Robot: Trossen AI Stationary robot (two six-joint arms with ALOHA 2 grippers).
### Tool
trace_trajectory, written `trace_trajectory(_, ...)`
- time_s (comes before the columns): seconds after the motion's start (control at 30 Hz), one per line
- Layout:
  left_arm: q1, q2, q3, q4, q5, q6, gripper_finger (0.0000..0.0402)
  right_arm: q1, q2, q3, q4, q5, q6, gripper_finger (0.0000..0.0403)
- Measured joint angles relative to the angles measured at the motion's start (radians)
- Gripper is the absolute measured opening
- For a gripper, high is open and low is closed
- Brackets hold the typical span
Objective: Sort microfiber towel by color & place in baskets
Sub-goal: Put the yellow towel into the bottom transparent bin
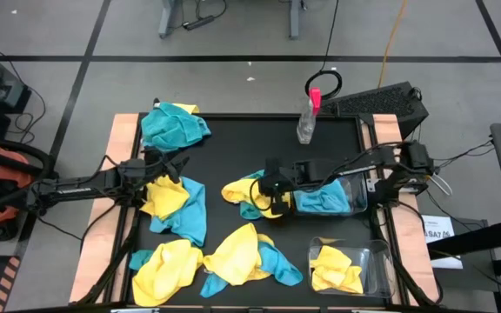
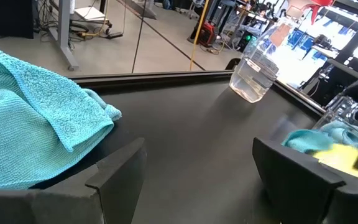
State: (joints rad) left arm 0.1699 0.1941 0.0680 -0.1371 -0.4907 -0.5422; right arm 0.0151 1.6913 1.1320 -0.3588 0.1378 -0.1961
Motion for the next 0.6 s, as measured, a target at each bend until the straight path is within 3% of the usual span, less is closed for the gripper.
trace_trajectory(0.6, 0.0, 0.0, 0.0, 0.0, 0.0, 0.0, 0.0299, 0.044, -0.468, 0.024, 0.001, -0.021, -0.02, 0.0001)
